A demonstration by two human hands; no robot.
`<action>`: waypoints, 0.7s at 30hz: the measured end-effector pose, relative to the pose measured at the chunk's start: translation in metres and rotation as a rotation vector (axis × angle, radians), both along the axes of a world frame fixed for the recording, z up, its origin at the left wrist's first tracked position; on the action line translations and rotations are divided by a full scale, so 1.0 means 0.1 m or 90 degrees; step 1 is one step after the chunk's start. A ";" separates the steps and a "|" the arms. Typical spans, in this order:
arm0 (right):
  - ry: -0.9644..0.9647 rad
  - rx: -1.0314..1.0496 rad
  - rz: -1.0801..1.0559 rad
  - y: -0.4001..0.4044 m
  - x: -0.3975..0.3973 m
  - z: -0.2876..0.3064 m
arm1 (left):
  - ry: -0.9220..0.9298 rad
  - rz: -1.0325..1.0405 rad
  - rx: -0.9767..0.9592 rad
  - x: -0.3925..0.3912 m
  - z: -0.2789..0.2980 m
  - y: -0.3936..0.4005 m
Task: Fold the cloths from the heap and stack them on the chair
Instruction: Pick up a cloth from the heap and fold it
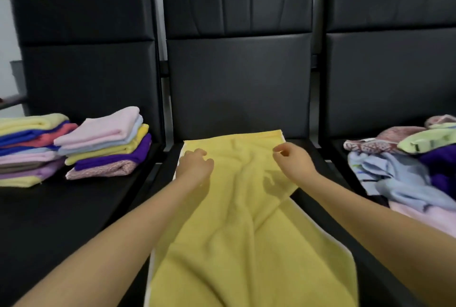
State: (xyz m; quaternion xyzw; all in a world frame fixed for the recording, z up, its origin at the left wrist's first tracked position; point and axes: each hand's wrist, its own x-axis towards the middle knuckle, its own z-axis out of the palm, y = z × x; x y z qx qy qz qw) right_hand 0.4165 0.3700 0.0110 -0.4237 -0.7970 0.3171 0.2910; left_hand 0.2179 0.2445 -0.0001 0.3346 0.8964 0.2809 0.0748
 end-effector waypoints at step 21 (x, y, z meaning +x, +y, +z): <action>-0.382 0.110 0.466 -1.53 1.05 -0.15 | 0.082 -0.333 0.017 1.42 -0.02 -1.82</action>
